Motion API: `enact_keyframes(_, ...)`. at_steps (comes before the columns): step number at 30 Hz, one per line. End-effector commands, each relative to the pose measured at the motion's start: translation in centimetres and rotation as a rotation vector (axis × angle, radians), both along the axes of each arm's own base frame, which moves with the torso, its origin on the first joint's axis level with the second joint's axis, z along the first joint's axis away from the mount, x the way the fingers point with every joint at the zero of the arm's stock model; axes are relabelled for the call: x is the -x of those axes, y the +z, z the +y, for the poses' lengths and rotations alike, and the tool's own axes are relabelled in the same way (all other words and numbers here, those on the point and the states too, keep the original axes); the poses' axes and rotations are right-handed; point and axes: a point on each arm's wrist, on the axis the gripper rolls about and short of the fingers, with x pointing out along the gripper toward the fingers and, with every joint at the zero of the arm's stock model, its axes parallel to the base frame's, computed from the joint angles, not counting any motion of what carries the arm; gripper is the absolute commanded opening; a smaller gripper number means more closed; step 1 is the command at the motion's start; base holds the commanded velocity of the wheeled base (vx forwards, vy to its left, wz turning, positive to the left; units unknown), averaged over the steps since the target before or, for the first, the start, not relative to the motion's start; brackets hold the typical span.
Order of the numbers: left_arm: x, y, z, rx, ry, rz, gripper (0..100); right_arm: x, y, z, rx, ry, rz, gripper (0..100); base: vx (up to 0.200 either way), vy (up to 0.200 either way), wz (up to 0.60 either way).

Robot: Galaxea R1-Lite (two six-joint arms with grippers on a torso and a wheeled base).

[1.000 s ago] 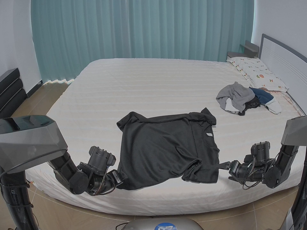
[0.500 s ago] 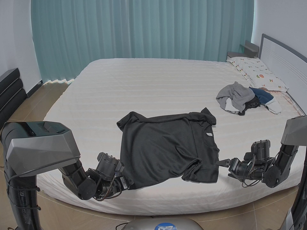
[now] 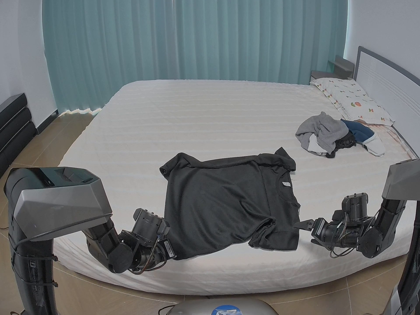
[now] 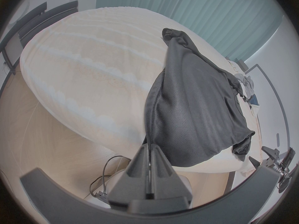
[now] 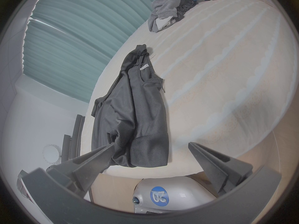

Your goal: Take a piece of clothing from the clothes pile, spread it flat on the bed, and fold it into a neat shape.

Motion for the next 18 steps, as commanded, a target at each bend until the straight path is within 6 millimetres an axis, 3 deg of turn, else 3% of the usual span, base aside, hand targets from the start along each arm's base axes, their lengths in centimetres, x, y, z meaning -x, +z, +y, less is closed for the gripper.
enact_keyframes(1,-0.1,1.2,1.3,0.020,0.041,-0.017,0,0.1,-0.4,0.4,0.006,0.014,0.013,100,0.000,0.000,0.00)
enact_keyframes(6,-1.0,3.8,3.9,0.074,0.117,-0.081,0,-0.4,-1.1,1.2,0.024,0.021,0.017,100,0.000,0.000,0.00)
enact_keyframes(18,-3.0,6.8,8.2,0.095,0.257,-0.190,0,-3.4,-2.4,1.3,0.072,-0.070,-0.036,100,0.000,0.000,0.00)
